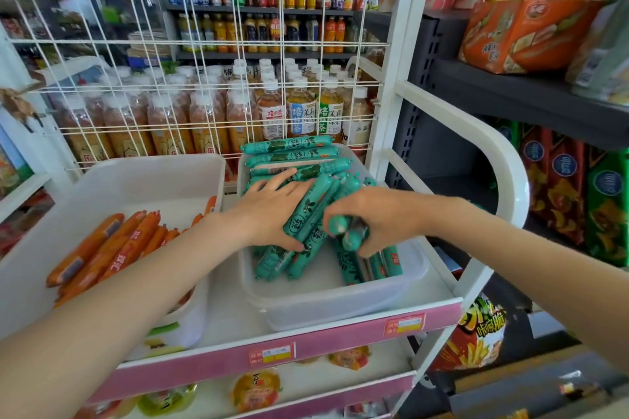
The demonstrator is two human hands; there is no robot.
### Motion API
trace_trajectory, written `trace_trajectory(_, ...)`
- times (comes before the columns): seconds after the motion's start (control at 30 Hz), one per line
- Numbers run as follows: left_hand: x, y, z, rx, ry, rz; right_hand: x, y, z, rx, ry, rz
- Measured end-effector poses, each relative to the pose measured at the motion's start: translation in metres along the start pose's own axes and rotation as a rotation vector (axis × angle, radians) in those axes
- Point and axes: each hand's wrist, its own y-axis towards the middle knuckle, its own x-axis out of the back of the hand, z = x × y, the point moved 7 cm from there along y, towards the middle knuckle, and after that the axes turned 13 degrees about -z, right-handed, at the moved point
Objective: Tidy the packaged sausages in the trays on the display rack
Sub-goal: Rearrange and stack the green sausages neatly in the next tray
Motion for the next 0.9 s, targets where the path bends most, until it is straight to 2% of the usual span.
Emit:
trace_trajectory(0.17,-0.004,0.0,-0.004,-0.005,-0.003,0.04,0.048,0.0,-0.006,-0.153,0.498,-0.235)
trace_trajectory(0.37,-0.004,0.001,-0.016,-0.068,0.03,0.074,0.065,-0.004,-0.037,-0.385,0.902,-0.549)
trace_trajectory(0.5,0.003,0.003,-0.018,-0.067,0.012,0.006,0.07,-0.008,-0.048,-0.446,1.043,-0.67)
trace_trajectory(0.6,0.022,0.007,-0.019,-0.049,-0.151,-0.229,0.077,-0.011,-0.054,-0.447,1.115,-0.73)
trace_trajectory(0.67,0.03,0.009,-0.019,-0.046,-0.247,-0.308,0.082,-0.011,-0.058,-0.457,1.119,-0.787)
trace_trajectory(0.77,0.022,0.014,-0.022,-0.084,-0.226,-0.224,0.083,-0.009,-0.065,-0.519,1.074,-0.845)
trace_trajectory(0.9,0.014,0.016,-0.018,-0.057,-0.338,-0.143,0.077,-0.004,-0.065,-0.557,1.019,-0.807)
